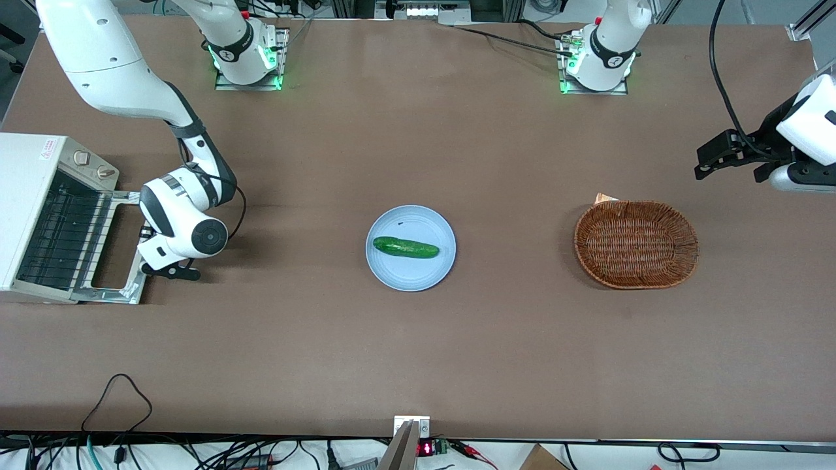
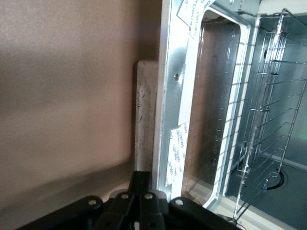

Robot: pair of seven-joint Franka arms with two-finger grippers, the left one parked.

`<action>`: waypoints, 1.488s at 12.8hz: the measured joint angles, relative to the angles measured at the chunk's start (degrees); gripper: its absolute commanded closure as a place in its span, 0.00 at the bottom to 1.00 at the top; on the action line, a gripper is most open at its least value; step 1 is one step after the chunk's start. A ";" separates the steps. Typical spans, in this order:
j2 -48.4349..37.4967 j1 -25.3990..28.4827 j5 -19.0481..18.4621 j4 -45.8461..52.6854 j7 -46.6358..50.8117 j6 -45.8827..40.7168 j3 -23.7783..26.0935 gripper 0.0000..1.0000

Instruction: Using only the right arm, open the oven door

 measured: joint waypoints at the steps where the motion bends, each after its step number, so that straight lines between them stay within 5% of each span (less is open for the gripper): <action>1: 0.00 0.00 0.00 0.00 0.00 0.00 0.00 0.99; 4: 0.07 0.15 0.97 0.00 0.00 0.03 0.03 0.99; 9: 0.04 1.93 7.79 1.33 -0.05 -0.02 0.35 0.98; 10: 0.02 2.29 9.43 1.92 -0.09 -0.06 0.36 0.90; 12: -0.48 2.74 14.29 3.67 -1.38 -1.37 0.67 0.02; 19: -6.39 2.57 38.73 18.29 -19.23 -23.49 1.25 0.01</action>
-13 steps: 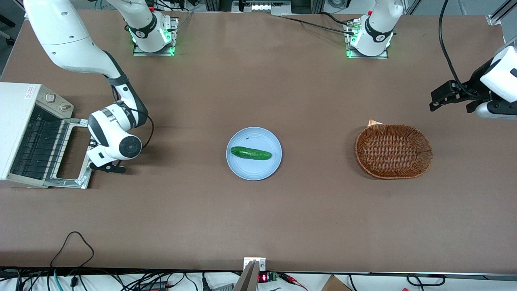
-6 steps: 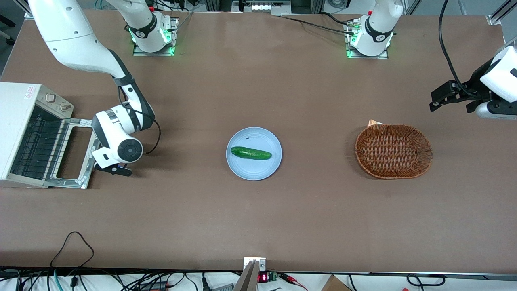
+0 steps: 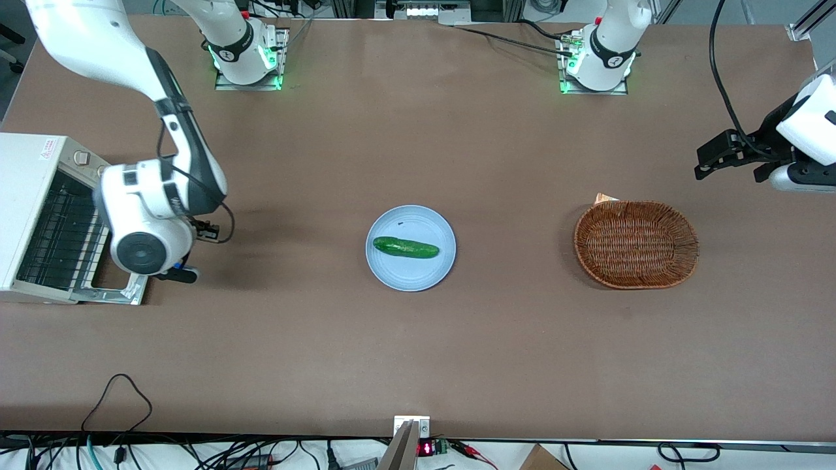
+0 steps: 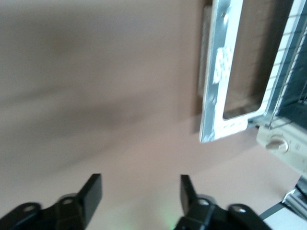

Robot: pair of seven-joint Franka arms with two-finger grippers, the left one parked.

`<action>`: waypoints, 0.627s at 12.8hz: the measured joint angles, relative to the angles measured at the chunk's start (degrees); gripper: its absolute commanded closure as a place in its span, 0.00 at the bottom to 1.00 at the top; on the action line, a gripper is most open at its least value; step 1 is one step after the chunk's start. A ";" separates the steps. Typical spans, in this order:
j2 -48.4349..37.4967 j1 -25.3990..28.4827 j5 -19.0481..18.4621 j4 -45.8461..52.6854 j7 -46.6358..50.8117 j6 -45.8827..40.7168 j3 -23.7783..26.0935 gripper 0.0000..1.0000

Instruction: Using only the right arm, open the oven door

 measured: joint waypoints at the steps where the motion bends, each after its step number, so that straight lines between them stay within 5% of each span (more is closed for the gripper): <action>1: -0.03 -0.29 2.97 2.59 -1.29 -2.87 -0.06 0.01; 6: -2.89 -4.15 13.41 10.00 -5.53 -10.84 -0.33 0.01; 8: -5.89 -5.76 14.88 10.40 -6.85 -10.39 -0.34 0.01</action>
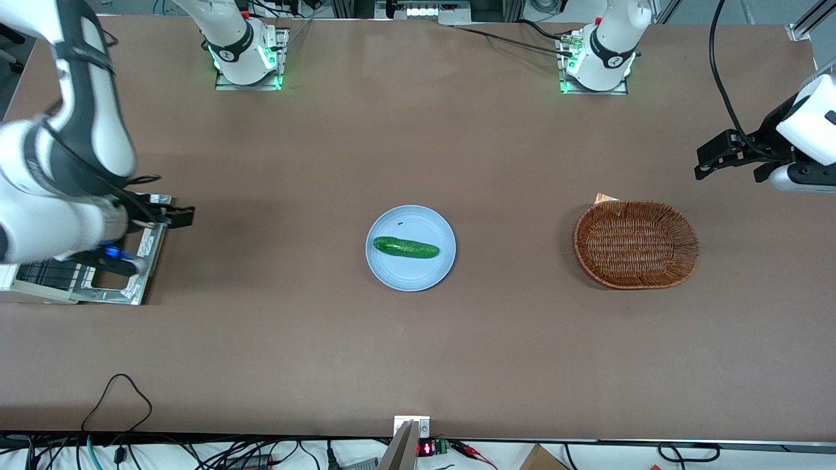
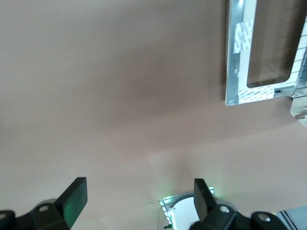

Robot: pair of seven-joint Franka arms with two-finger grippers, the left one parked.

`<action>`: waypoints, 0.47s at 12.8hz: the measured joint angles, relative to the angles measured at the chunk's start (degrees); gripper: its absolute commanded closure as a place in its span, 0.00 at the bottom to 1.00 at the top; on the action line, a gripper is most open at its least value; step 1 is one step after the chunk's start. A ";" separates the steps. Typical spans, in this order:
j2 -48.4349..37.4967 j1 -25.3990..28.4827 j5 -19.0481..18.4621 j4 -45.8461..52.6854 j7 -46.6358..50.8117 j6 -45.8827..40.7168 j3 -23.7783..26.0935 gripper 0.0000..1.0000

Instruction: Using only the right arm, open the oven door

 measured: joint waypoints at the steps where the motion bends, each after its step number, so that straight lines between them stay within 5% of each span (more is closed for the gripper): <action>1: -1.43 -0.38 0.20 0.05 -1.50 0.53 0.00 0.01; 6: -6.99 -0.28 0.26 -2.80 -4.29 7.26 0.21 0.01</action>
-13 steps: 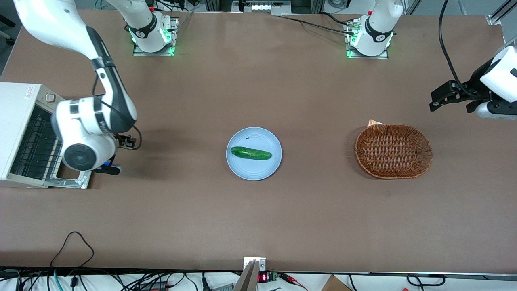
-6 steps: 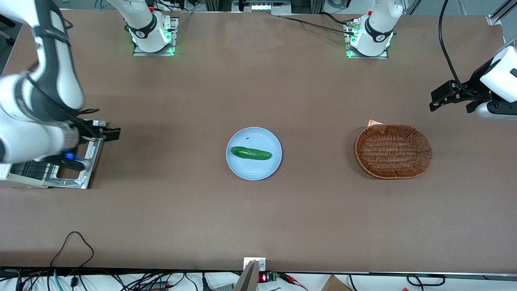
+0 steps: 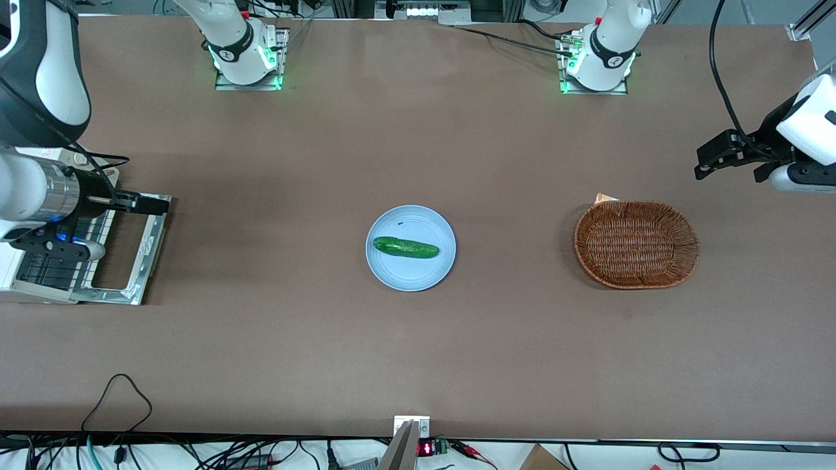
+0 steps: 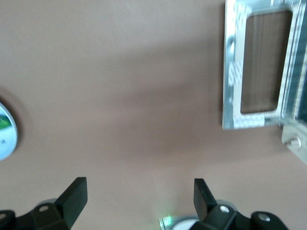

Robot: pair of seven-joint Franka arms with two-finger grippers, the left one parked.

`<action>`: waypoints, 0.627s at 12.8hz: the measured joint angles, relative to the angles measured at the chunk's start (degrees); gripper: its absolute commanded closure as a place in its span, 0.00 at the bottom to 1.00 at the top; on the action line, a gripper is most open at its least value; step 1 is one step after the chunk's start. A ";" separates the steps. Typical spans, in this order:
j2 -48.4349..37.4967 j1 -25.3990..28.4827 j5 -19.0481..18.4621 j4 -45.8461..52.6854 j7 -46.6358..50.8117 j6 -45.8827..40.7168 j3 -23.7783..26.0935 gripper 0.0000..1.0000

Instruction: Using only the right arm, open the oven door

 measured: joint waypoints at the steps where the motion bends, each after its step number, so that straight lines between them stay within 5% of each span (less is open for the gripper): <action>1: -2.26 0.01 0.01 -3.16 -1.02 3.60 0.00 0.01; 8: -17.56 0.22 0.00 -20.70 -14.41 16.45 -0.21 0.01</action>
